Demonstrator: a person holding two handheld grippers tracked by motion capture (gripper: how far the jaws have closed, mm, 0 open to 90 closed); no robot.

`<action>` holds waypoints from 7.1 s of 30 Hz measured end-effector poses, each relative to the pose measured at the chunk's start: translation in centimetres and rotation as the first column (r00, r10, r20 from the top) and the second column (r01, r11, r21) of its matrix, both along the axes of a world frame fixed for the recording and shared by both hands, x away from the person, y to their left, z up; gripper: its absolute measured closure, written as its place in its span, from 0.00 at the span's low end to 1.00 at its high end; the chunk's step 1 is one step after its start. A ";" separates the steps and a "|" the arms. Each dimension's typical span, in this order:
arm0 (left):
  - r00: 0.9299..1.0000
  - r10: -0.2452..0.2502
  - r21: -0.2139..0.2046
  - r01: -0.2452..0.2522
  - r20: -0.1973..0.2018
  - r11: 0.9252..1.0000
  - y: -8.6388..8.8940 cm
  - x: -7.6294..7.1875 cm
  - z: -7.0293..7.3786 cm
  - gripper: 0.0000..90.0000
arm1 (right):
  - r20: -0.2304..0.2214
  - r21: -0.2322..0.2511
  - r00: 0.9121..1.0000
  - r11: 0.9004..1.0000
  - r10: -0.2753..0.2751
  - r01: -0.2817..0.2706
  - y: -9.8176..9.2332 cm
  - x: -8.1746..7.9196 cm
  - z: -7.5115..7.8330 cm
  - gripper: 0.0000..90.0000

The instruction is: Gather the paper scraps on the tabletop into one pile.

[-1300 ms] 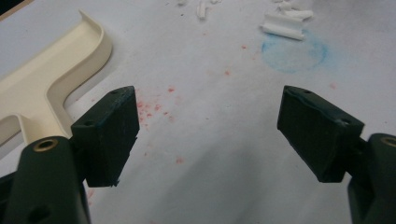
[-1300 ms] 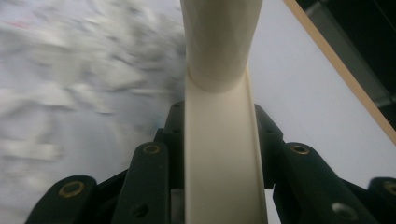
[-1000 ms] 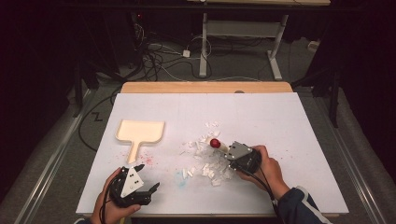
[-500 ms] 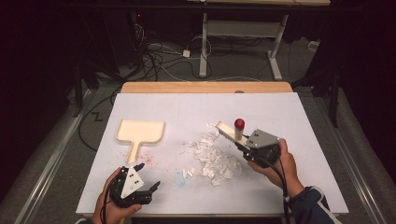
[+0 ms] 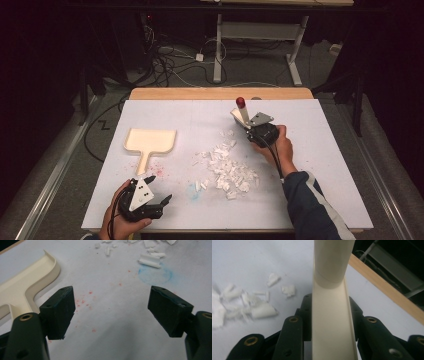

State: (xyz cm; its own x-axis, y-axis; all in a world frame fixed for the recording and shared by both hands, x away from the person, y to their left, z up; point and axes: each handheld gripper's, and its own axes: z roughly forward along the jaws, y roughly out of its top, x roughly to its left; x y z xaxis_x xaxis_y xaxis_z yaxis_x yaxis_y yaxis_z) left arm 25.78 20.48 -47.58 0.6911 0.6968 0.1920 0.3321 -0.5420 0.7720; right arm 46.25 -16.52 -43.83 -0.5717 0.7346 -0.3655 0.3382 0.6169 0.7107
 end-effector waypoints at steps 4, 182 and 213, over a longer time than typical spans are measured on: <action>1.000 -0.004 0.000 0.004 -0.005 1.000 0.0 0.0 -0.1 0.23 | -0.006 -0.015 1.000 1.000 0.023 -0.023 1.4 0.2 -0.3 0.76; 0.999 -0.042 0.034 0.042 -0.001 0.999 -1.3 0.2 0.2 0.23 | -0.009 0.331 0.911 0.861 0.413 -0.387 -3.4 -18.8 5.4 0.76; 1.000 0.009 0.006 -0.009 0.018 1.000 0.2 0.2 0.4 0.23 | -0.090 0.367 0.921 0.872 0.379 -0.323 3.9 -17.0 1.1 0.76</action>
State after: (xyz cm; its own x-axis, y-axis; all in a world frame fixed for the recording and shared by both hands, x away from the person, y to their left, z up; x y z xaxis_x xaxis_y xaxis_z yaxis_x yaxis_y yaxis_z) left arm 25.98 20.72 -47.13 0.6809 0.7019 0.2088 0.3229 -0.5437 0.7747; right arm 29.28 -12.61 -42.70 -0.8434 0.5370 -0.0173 0.2668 0.4466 0.8540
